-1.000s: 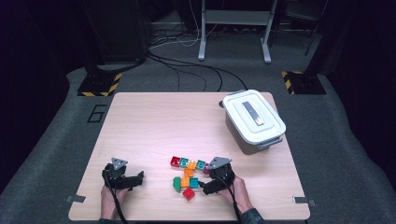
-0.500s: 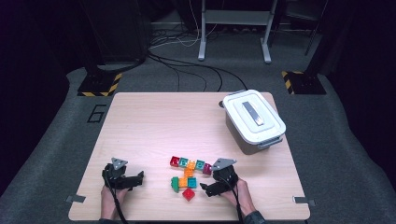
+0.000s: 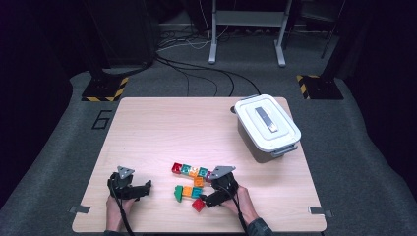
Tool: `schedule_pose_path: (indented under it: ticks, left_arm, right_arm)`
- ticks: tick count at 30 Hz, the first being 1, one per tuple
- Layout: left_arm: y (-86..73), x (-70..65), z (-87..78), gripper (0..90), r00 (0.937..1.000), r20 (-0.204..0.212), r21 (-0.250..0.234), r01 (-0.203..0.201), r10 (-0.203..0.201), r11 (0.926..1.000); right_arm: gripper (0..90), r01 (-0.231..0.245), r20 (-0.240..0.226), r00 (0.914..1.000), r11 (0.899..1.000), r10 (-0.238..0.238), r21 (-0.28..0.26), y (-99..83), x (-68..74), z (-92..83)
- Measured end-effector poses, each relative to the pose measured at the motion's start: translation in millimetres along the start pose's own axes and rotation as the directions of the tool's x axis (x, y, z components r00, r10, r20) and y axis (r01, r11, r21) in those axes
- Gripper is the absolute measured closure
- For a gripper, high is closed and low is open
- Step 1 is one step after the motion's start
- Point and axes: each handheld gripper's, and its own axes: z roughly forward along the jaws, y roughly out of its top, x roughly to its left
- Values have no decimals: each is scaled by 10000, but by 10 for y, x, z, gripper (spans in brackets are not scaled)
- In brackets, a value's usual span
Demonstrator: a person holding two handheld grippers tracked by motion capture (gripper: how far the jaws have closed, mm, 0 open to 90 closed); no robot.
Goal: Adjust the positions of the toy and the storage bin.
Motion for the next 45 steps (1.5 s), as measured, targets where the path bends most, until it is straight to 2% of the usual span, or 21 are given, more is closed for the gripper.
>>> schedule_pose_path:
  ticks: [9,14,18,23,30,40,45]
  left_arm:
    - [0,1,-1,0,10000,2,8,-10,10,10000]
    - [0,1,-1,0,10000,1,6,-9,9,10000]
    - [0,3,-2,0,10000,1,28,-41,41,10000]
    - [0,1,0,0,10000,2,7,-12,12,10000]
    - [1,4,-2,0,10000,3,39,-55,55,10000]
    - [1,2,-1,0,10000,3,37,-47,47,10000]
    - [2,2,-2,0,10000,10,42,-65,65,10000]
  right_arm:
    - [54,250,-279,9993,9997,-251,-26,64,69,73]
    - [50,217,-236,9995,9997,-219,-110,67,48,28]
    - [41,-190,-94,9998,9993,187,-316,64,-19,-114]
    - [27,-373,153,9992,9982,381,-471,87,-89,-268]
    - [19,-780,625,9948,9961,805,-421,121,-221,-519]
    - [20,-1055,1255,9859,9933,1106,-463,216,-422,-828]
    - [11,-1022,1586,9812,9930,1103,-589,291,-523,-988]
